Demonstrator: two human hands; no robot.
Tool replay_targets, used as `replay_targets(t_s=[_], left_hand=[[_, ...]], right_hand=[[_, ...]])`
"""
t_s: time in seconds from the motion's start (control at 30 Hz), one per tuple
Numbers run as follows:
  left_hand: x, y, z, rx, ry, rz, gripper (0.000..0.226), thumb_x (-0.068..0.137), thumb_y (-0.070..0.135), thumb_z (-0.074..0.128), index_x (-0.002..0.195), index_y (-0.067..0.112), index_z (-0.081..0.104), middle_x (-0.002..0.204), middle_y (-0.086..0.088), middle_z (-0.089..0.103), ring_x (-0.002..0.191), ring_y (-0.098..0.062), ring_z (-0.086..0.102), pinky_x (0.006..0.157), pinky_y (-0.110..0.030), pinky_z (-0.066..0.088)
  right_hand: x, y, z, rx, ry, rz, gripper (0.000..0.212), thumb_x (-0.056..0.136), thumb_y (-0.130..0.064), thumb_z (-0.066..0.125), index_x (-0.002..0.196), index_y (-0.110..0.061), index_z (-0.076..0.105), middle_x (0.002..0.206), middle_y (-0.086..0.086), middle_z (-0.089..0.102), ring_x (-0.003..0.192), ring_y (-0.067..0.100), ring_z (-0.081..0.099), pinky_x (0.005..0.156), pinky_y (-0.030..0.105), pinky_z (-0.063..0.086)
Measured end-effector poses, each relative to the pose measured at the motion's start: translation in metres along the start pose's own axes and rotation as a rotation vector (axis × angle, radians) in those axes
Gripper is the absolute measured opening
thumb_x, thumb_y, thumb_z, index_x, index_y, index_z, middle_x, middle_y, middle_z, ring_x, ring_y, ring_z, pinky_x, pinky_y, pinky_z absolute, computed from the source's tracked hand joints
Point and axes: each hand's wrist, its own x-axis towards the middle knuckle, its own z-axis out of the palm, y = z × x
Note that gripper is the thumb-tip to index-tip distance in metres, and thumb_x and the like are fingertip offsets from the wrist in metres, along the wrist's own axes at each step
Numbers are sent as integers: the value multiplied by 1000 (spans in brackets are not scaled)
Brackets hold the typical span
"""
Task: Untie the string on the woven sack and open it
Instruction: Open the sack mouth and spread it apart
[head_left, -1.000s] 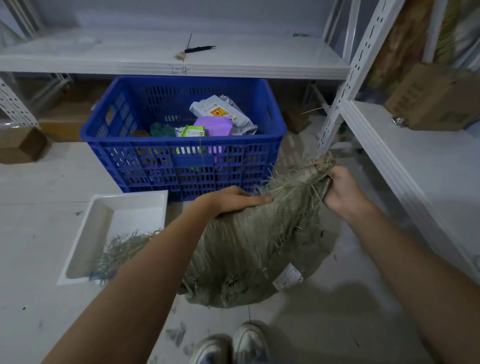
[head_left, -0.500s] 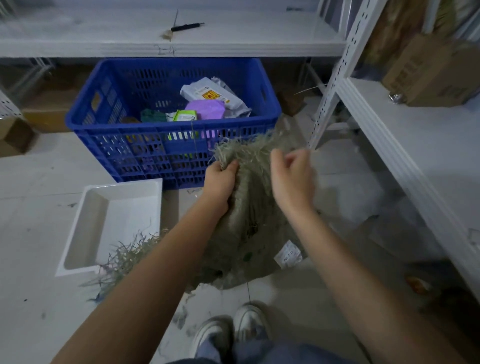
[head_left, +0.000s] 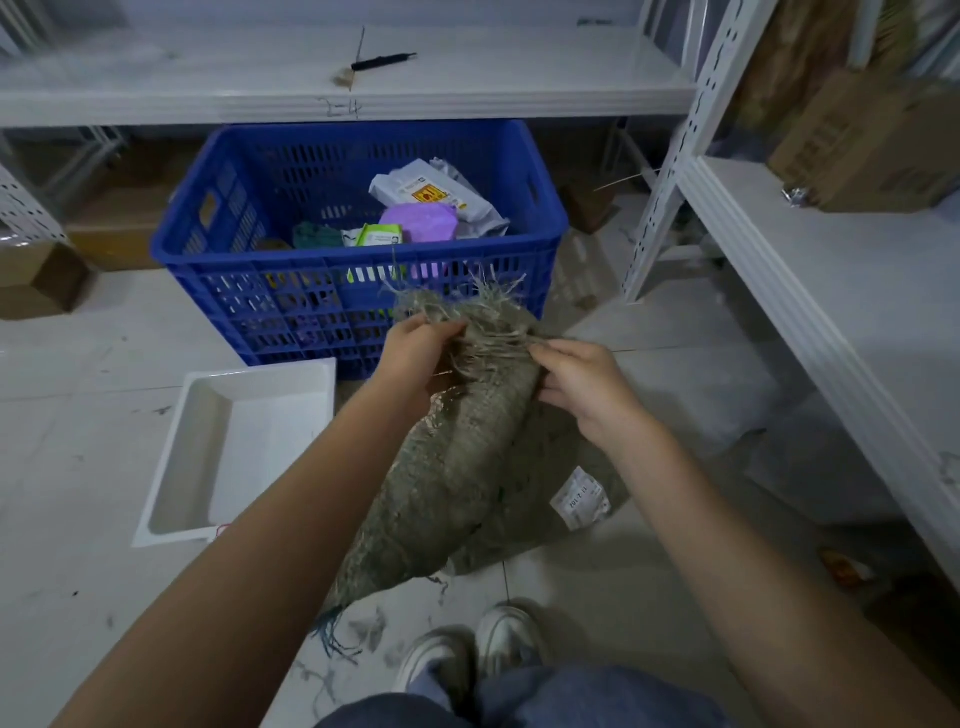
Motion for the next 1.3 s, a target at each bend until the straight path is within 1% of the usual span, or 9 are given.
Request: replay_targets(t_s=[0.1,0.4,0.63,0.73,0.87,0.97,1.1,1.2,1.3], left_hand=[[1,11,-11,-38,10,-12,10,92,13,56,97,5,56,69,-6,58,57,-20,59,55,-33,57],[7,51,-42,-67,111,123,12,94,13,51,104,8,51,77,-6,59,56,-15,62,39,-23,52],[2,33,-47,3,135,144,10,96,20,45,102,22,53,102,-9,64,80,-23,62,74,-38,57],[-3,17,-46,109,90,140,12,93,34,51,91,23,53,99,-9,62,96,-29,62,90,-44,52],[1,17,-57,476,122,213,29,80,27,72,101,9,65,81,-5,60,75,-19,59,71,-30,52],[4,25,-75,671,157,191,31,73,31,77,84,7,60,74,-2,54,70,-14,52,69,-28,48],[5,38,-101,737,148,119,87,57,54,79,129,10,55,123,-8,59,111,-28,58,102,-40,45],[8,32,-113,956,237,161,58,76,38,74,120,4,60,105,-13,58,100,-30,56,87,-35,42],[12,18,-116,995,341,239,31,88,28,62,98,-2,63,89,-17,54,94,-36,58,78,-37,40]], right_hand=[[3,-10,-17,152,-54,4,18,96,-8,48,108,-6,62,99,9,66,89,22,64,71,28,55],[15,-37,-60,730,-82,34,21,89,-3,40,103,-2,57,77,11,73,70,20,73,55,31,59],[24,-4,-61,457,-64,37,39,101,-35,29,109,-15,61,106,6,66,96,19,62,75,30,56],[29,7,-58,83,-63,11,39,81,-45,63,106,-15,63,100,5,68,102,22,63,87,33,51],[32,-3,-71,-475,-44,-160,49,61,-15,84,106,-16,66,101,1,70,96,18,66,91,31,51],[26,-18,-87,-536,-28,-212,37,74,9,66,102,-14,58,87,-3,63,84,12,61,78,21,47],[38,-20,-116,-394,-14,-111,43,81,19,50,117,-3,56,108,14,62,85,23,62,70,21,54],[44,-2,-132,-433,56,71,26,86,13,50,108,4,61,101,25,66,62,24,66,61,34,57],[35,21,-130,-360,21,248,12,91,4,50,85,2,61,76,19,64,36,15,63,38,28,54]])
